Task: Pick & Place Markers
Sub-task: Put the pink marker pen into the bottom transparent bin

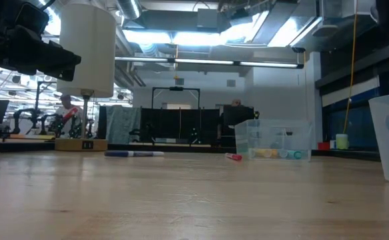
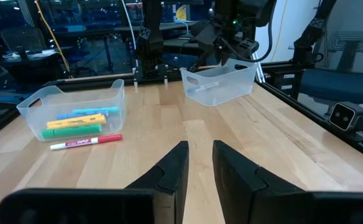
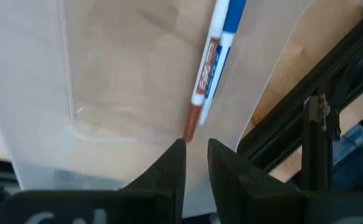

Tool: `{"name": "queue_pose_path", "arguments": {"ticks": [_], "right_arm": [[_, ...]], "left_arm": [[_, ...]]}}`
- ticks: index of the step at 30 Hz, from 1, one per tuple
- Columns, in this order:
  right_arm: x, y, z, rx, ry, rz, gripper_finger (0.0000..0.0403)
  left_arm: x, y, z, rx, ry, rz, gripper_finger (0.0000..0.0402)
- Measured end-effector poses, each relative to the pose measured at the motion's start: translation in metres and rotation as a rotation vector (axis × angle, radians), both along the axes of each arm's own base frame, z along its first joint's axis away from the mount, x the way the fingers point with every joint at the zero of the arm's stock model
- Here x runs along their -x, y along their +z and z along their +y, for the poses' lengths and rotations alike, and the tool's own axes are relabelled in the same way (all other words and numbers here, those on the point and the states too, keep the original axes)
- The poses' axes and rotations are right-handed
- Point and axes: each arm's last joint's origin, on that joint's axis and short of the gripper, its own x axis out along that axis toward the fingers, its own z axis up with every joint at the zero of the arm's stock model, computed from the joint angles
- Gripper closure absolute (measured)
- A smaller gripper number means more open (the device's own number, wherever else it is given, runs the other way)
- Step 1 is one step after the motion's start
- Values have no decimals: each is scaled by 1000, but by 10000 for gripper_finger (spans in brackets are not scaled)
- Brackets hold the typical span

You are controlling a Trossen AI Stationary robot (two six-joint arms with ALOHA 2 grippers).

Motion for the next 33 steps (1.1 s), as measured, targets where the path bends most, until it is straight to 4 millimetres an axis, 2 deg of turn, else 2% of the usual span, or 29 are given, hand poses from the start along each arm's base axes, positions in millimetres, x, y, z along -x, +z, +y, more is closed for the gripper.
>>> {"name": "queue_pose_path", "arguments": {"ticks": [10, 16, 23, 28, 33], "right_arm": [[-7, 4, -8, -147, 24, 59, 342], [-15, 31, -10, -111, 43, -2, 354], [-31, 80, -12, -3, 104, -259, 364], [-49, 110, -18, 93, 234, -534, 366], [-70, 132, -30, 174, 398, -747, 366]], "left_arm": [[0, 0, 0, 0, 0, 0, 335], [0, 0, 0, 0, 1, 0, 332], [0, 0, 0, 0, 0, 0, 336], [0, 0, 0, 0, 0, 0, 332], [0, 0, 0, 0, 0, 0, 333]]}}
